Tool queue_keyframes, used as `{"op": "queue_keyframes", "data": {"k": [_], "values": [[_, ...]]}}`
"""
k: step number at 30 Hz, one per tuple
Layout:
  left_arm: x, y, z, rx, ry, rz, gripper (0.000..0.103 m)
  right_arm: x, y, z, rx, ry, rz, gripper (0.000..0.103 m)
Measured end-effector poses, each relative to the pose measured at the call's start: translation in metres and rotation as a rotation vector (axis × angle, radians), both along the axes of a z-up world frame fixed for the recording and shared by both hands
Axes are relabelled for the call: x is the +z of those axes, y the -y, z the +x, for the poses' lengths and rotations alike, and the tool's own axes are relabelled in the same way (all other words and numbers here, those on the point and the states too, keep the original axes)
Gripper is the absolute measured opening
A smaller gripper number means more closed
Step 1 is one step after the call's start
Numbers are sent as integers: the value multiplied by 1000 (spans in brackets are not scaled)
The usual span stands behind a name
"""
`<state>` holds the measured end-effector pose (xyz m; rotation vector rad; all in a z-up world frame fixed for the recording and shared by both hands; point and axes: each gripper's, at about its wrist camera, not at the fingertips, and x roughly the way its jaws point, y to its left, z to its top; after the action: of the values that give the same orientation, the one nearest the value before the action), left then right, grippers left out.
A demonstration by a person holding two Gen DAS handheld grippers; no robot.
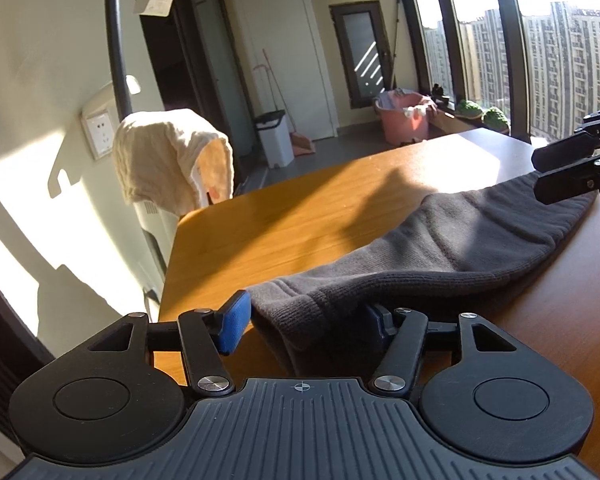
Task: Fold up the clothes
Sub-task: 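Grasp the grey sweatpants leg cuff with the right gripper and lift it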
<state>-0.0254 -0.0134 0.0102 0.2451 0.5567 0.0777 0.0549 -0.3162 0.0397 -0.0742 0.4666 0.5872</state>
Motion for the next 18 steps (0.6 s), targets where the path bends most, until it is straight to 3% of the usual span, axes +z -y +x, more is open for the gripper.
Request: {"op": "queue_keyframes", "data": {"k": [3,6,10,13,18], "values": [[-5,3,2,-1,2,9,58,-11,50,8,-270,-21,43,46],[-9,-1,4,8,-3,-22,56,-33,86,20,-397,-141,98,45],[-10,-3,4,11,0,-43,55,-61,97,41,-459,-219,139,45],[-8,-3,6,14,6,-43,54,-67,97,51,-424,-204,200,16],[4,-7,7,5,24,-97,36,-47,97,45,-364,-161,265,13]]}}
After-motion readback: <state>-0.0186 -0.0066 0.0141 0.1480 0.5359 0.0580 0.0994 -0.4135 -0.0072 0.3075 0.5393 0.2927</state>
